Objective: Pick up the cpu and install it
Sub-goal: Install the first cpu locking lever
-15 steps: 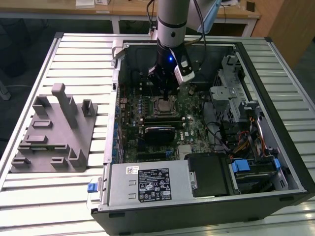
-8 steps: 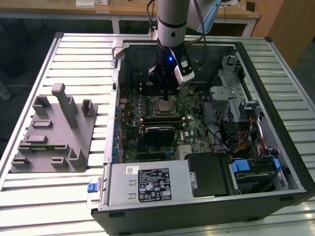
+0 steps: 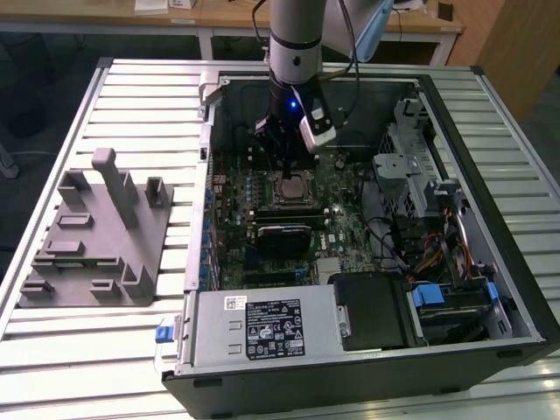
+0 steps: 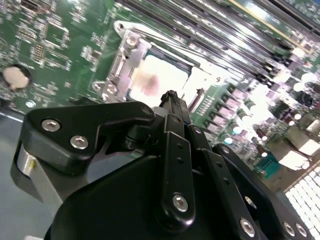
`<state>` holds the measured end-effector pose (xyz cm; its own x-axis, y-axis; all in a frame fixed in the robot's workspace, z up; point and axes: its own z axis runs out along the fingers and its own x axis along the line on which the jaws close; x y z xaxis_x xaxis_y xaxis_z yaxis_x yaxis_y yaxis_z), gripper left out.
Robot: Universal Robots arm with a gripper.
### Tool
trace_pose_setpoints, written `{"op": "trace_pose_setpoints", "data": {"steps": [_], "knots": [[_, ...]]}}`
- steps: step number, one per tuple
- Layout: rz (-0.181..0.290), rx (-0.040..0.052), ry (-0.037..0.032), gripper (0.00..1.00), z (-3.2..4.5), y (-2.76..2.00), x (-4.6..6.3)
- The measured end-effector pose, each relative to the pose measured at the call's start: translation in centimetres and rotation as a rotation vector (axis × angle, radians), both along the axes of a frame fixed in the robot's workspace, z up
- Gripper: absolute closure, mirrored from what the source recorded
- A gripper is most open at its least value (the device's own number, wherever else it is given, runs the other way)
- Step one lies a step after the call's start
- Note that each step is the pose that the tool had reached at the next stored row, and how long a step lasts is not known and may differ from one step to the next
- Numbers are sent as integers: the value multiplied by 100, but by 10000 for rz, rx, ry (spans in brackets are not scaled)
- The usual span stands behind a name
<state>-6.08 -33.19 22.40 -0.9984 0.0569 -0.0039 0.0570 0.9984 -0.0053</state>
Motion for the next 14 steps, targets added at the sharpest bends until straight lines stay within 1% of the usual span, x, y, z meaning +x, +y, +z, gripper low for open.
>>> {"op": "trace_pose_setpoints", "data": {"steps": [5,10,12,14], "knots": [[0,0,-7,89,0,0,-113],[0,0,-18,89,0,0,-268],[-1,-1,-27,89,0,0,-302],[0,-1,-33,89,4,0,-309]]}}
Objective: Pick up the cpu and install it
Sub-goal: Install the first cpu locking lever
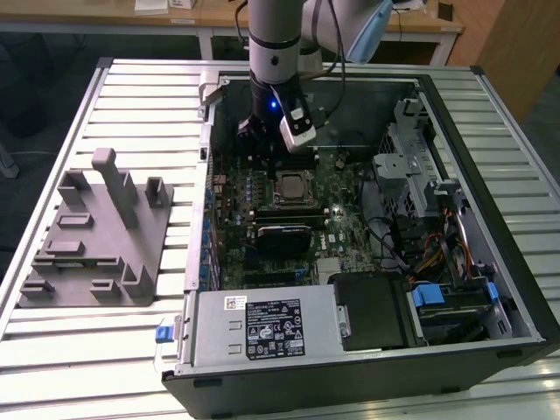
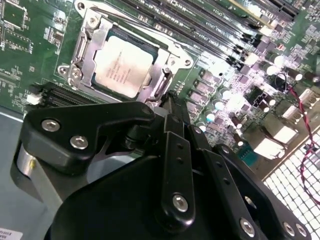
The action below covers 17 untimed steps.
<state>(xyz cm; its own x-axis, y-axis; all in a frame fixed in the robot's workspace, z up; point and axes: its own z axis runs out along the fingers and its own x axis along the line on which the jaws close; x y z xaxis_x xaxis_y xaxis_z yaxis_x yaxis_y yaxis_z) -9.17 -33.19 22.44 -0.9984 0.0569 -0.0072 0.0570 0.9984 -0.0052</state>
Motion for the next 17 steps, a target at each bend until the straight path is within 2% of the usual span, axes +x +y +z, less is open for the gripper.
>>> {"op": "trace_pose_setpoints", "data": {"steps": [5,17], "knots": [[0,3,-9,89,78,0,0],[0,1,-61,89,354,0,-1]]}}
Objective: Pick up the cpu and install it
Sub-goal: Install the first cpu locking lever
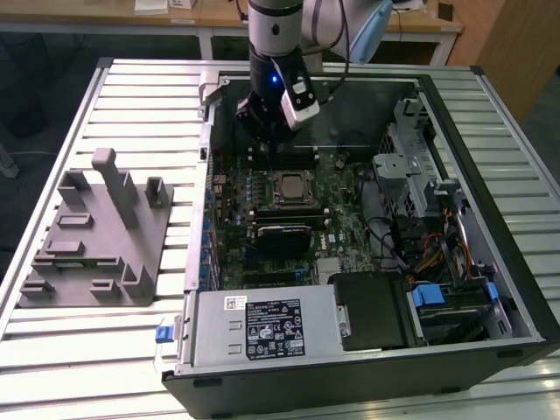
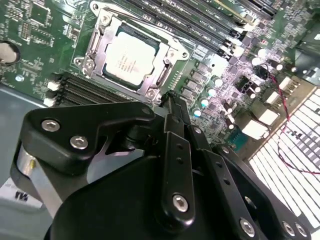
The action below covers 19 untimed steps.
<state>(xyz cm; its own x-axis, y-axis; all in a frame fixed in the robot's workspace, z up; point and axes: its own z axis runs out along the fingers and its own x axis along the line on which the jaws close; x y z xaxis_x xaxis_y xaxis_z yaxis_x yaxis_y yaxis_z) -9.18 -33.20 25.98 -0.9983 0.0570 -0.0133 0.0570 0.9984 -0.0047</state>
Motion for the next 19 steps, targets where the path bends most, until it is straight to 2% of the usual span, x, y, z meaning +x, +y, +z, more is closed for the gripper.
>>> {"op": "trace_pose_setpoints", "data": {"steps": [4,10,16,19], "knots": [[0,0,-12,89,58,0,0],[0,20,-13,89,48,-4,-21],[0,28,-12,89,16,-20,-115],[0,170,-12,89,11,-28,-163]]}}
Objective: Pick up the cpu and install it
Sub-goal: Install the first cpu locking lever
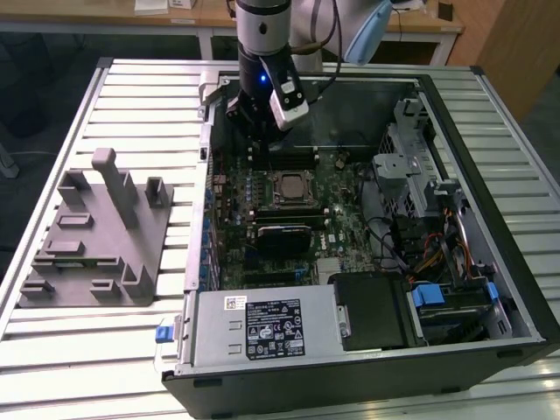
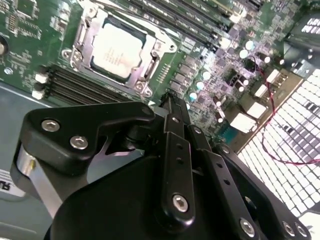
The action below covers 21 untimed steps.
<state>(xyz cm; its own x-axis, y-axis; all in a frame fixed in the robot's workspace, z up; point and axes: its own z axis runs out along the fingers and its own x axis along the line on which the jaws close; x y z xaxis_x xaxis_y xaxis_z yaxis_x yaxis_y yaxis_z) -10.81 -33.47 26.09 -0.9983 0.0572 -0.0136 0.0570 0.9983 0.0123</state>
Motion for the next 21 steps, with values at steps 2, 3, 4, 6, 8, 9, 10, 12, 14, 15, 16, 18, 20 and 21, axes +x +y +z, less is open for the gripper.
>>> {"op": "trace_pose_setpoints", "data": {"steps": [2,3,4,6,8,9,10,12,14,15,16,18,20,21], "knots": [[0,96,0,89,-3,-4,-31],[0,148,0,89,-4,-6,-46],[0,196,0,89,-6,-8,-62],[0,286,-1,89,-9,-11,-88],[3,455,1,89,-11,-15,-105],[1,584,6,89,-11,-16,-111],[1,715,9,89,-12,-18,-114],[3,991,16,89,-14,-21,-118],[4,1231,17,89,-21,-25,-120],[5,1293,18,89,-26,-26,-121],[5,1332,20,89,-32,-27,-122],[6,1377,23,89,-46,-28,-123],[7,1396,27,89,-57,-29,-123],[7,1409,29,89,-62,-30,-123]]}}
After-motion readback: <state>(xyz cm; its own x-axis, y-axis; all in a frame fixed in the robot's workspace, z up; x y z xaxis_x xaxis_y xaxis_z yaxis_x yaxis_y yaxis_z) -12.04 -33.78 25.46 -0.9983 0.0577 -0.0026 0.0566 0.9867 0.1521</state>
